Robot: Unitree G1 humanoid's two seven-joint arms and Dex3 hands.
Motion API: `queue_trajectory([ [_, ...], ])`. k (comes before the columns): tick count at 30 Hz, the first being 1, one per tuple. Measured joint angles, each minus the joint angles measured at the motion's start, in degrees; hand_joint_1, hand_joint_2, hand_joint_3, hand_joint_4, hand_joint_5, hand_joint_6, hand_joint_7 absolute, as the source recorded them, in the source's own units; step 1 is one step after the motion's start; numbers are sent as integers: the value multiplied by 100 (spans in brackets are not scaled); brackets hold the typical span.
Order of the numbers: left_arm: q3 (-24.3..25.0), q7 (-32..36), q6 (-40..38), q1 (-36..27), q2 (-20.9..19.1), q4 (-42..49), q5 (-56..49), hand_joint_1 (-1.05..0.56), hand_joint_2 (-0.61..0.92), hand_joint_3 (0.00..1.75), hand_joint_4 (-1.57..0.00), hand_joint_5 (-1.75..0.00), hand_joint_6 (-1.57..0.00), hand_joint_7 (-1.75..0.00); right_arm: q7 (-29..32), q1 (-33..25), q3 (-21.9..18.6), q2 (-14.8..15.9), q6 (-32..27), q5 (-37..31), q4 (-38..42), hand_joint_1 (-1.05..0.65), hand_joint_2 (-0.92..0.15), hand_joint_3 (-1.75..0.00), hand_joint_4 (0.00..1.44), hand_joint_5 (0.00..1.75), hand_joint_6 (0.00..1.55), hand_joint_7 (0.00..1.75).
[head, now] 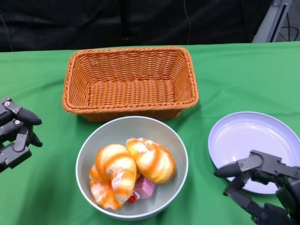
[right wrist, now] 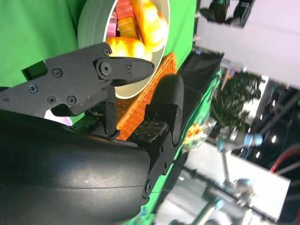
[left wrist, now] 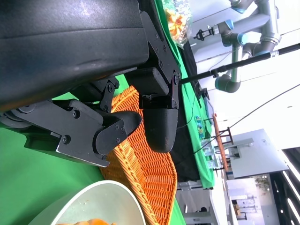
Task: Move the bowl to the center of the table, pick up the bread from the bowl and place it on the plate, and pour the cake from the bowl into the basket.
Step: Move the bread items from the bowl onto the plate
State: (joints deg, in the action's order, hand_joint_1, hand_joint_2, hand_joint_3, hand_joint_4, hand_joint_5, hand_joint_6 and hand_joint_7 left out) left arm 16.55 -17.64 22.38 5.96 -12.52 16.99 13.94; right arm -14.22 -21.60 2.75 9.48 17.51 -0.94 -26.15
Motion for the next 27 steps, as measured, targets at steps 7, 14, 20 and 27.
queue_trajectory([
  [7,-11,-8,18,0,-2,28,0,-2,65,101,-75,-170,-74,-138,-329,345,106,439,-967,-453,-876,-43,-92,-6,54,50,61,12],
  [14,-62,-13,254,-7,-4,61,-12,0,63,104,-74,-170,-75,-138,-751,1363,442,790,-2038,-962,-1269,-63,-92,-8,43,28,50,1],
  [20,-150,-12,453,-11,-4,180,-124,0,63,103,-76,-166,-77,-134,-827,1872,998,786,-2424,-1532,-1692,-66,-92,-7,43,24,44,0],
  [27,-180,-58,562,-6,-8,295,-159,0,63,104,-77,-165,-77,-133,-843,2441,1523,575,-3073,-2134,-1802,-70,-92,-10,50,25,46,1],
])
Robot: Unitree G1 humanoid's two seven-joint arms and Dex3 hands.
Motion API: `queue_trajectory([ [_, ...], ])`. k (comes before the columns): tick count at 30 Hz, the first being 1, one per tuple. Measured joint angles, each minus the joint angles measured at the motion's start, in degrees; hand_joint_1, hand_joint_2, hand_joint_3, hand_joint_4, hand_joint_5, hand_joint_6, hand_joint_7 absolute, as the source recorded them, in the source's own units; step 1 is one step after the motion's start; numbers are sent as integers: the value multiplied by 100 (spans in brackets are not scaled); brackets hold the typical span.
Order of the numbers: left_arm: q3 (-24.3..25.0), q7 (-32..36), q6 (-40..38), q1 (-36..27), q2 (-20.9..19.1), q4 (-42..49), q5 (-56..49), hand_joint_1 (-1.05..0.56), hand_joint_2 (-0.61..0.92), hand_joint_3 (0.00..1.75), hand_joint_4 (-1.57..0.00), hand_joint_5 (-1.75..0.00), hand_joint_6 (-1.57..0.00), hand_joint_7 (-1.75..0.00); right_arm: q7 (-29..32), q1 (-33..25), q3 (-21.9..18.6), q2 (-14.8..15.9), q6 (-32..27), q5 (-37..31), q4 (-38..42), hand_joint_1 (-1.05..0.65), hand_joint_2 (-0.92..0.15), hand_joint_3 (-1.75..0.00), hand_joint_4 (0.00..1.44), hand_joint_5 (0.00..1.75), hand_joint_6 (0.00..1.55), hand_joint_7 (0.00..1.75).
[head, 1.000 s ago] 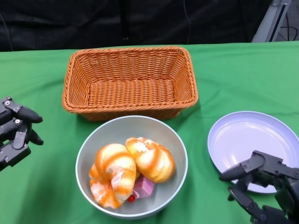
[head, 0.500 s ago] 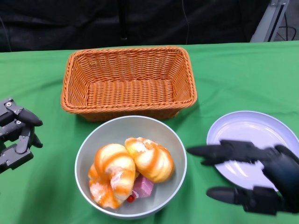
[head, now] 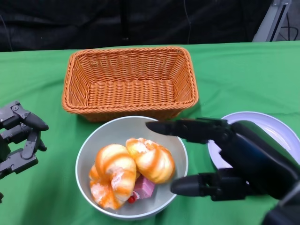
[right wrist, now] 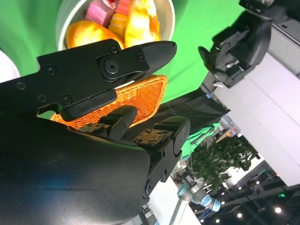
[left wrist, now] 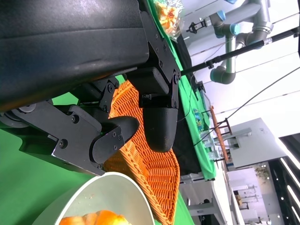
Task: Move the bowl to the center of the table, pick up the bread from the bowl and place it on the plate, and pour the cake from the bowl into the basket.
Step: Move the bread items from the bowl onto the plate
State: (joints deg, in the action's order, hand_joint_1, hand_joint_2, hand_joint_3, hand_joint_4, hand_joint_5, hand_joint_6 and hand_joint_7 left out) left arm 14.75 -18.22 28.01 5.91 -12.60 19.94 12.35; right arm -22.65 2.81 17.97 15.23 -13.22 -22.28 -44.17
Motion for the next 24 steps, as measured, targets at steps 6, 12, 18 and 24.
queue_trajectory([
  [6,-13,-45,88,44,-9,142,-49,1,63,105,-76,-165,-76,-134,-15,748,655,-273,-278,-602,610,-69,-92,-8,52,23,44,0],
  [12,-11,-48,140,38,-18,147,-67,1,63,104,-76,-164,-76,-133,295,906,991,-298,234,-1129,1540,-73,-92,-11,51,19,38,0],
  [18,-30,-48,140,25,-18,136,-99,0,63,102,-77,-165,-77,-133,425,1233,1262,-381,450,-1584,2399,-80,-92,-17,44,13,36,0],
  [24,-30,-48,239,17,-19,141,-100,1,63,103,-78,-164,-77,-134,419,1531,1593,-321,610,-2435,2896,-87,-92,-25,43,10,33,1],
])
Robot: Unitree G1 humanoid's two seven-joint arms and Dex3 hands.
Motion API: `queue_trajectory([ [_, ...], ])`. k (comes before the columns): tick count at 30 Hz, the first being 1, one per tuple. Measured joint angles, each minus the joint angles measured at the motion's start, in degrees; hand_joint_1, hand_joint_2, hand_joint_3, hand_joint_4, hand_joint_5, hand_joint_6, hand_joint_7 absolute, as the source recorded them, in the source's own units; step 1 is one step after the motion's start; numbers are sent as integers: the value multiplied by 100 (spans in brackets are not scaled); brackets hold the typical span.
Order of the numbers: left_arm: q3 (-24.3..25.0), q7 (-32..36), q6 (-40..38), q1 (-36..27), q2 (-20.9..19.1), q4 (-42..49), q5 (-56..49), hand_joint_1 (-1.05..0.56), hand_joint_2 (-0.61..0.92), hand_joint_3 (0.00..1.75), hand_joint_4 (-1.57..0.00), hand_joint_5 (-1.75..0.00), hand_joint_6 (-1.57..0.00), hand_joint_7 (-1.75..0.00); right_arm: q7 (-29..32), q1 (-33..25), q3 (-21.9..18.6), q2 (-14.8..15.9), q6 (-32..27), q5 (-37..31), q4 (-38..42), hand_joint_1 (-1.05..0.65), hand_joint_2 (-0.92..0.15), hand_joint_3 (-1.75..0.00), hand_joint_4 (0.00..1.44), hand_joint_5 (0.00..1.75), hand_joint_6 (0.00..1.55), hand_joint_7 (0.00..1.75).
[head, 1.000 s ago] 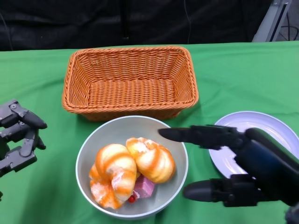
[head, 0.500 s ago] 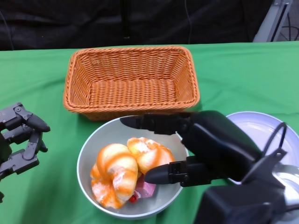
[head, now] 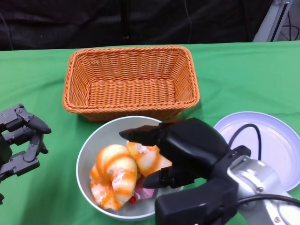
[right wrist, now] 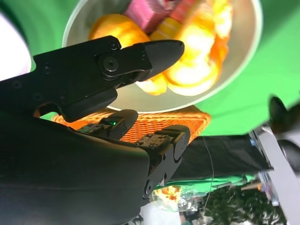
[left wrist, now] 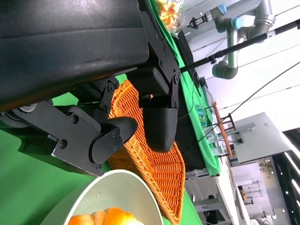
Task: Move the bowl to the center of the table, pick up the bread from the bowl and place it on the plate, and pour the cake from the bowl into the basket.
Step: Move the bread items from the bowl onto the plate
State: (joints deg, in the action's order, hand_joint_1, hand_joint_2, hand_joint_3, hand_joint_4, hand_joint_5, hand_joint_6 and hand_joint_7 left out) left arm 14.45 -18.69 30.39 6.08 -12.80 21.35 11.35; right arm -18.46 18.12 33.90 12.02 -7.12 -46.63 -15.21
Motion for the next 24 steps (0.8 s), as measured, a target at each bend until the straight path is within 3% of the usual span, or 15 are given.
queue_trajectory([
  [5,-2,0,-68,-3,0,-17,11,2,64,105,-78,-165,-76,-135,141,41,281,-11,56,-957,214,-92,-92,-23,40,7,35,1],
  [10,-2,-1,-118,-4,-1,-28,20,1,64,104,-77,-166,-75,-135,141,41,359,-43,54,-1362,304,-93,-92,-24,38,6,34,0],
  [15,-1,-10,-118,-4,-20,-26,46,2,64,103,-77,-166,-75,-135,-28,43,661,-77,-81,-2206,415,-93,-92,-26,35,5,31,0],
  [24,1,-60,-117,-11,-32,-22,63,1,65,102,-78,-167,-75,-135,-229,59,779,-343,-224,-2916,687,-89,-92,-21,41,7,36,2],
])
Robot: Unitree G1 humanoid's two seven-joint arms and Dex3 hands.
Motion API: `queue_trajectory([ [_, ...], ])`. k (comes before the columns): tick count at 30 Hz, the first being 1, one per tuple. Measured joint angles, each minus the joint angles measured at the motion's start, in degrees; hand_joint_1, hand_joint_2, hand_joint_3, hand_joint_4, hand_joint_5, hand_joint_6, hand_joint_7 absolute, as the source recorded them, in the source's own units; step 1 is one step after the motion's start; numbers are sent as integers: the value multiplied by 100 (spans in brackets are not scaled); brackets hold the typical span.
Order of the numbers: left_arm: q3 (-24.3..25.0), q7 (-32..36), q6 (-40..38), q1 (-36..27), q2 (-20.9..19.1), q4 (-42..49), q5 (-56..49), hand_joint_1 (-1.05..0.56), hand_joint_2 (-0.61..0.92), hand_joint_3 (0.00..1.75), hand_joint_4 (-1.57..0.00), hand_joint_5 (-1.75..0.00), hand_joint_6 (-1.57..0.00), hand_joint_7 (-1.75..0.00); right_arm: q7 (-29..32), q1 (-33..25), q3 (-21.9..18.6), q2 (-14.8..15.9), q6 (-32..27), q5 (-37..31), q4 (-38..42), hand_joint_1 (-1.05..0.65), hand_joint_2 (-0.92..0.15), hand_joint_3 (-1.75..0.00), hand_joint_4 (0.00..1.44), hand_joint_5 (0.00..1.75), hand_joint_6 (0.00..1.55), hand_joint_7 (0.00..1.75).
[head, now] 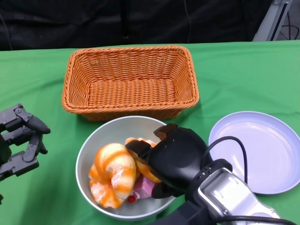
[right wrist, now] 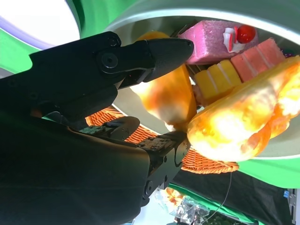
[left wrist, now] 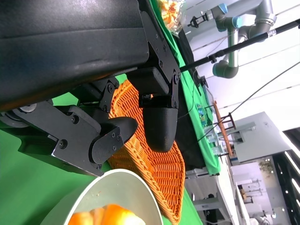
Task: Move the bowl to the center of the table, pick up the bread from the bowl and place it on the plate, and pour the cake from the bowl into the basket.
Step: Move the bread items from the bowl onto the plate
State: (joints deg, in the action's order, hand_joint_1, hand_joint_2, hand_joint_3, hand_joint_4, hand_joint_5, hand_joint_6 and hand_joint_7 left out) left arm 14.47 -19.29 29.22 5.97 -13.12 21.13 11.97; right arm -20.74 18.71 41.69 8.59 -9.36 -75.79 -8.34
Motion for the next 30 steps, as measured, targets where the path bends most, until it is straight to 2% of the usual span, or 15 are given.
queue_trajectory([
  [9,40,-30,15,-5,-23,4,-7,0,63,104,-80,-166,-76,-135,245,137,16,-237,-19,-99,535,-87,-92,-20,48,10,36,1],
  [10,42,-30,17,-6,-25,3,-7,0,63,105,-80,-166,-77,-136,300,148,15,-260,-18,-87,590,-82,-92,-17,68,20,42,3],
  [12,44,-30,17,-6,-27,3,-7,0,63,106,-80,-166,-76,-136,390,152,-22,-344,-15,46,693,-73,-92,-14,86,31,53,7],
  [13,43,-31,17,-6,-27,3,-7,1,62,107,-80,-167,-76,-137,425,152,-57,-386,-8,162,731,-66,-92,-10,92,43,63,7],
  [15,44,-31,17,-6,-30,4,-6,1,62,107,-79,-167,-76,-137,523,151,-118,-416,12,400,746,-60,-92,-6,89,69,73,4],
  [16,44,-31,17,-6,-32,5,-6,1,62,107,-79,-167,-75,-138,619,151,-156,-427,51,556,763,-49,-90,-3,83,96,84,5],
  [17,44,-31,17,-6,-32,10,-6,1,62,107,-79,-167,-75,-138,730,150,-218,-431,125,716,789,-44,-89,-1,79,110,89,6],
  [19,44,-31,17,-5,-33,24,-6,1,62,108,-79,-167,-75,-138,985,151,-347,-432,292,1077,874,-36,-88,0,73,135,99,10],
  [21,43,-33,17,-5,-34,29,-6,1,62,107,-79,-167,-75,-137,1176,151,-437,-428,443,1367,985,-34,-88,0,71,143,102,12],
  [22,43,-34,20,-4,-34,34,-7,1,62,107,-79,-167,-75,-137,1273,152,-485,-429,534,1534,1042,-29,-88,0,70,160,90,54],
  [23,43,-34,25,-3,-35,40,-7,1,62,107,-79,-167,-75,-137,1374,152,-543,-432,634,1721,1104,-26,-89,0,70,167,74,92],
  [25,43,-34,55,-3,-35,70,-18,1,62,106,-79,-167,-75,-137,1584,156,-673,-438,856,2106,1275,-25,-90,-1,71,173,58,131],
  [27,42,-33,72,-3,-35,95,-31,1,62,106,-79,-167,-75,-137,1713,163,-754,-438,982,2327,1385,-24,-91,-1,72,174,54,139],
  [29,41,-32,89,-3,-35,103,-57,0,62,106,-79,-167,-76,-137,1804,172,-780,-438,1078,2467,1453,-26,-92,-2,72,175,57,125],
  [30,40,-32,94,-3,-35,104,-60,1,63,106,-79,-167,-75,-136,1858,176,-795,-438,1132,2537,1473,-25,-92,-2,72,175,57,126],
])
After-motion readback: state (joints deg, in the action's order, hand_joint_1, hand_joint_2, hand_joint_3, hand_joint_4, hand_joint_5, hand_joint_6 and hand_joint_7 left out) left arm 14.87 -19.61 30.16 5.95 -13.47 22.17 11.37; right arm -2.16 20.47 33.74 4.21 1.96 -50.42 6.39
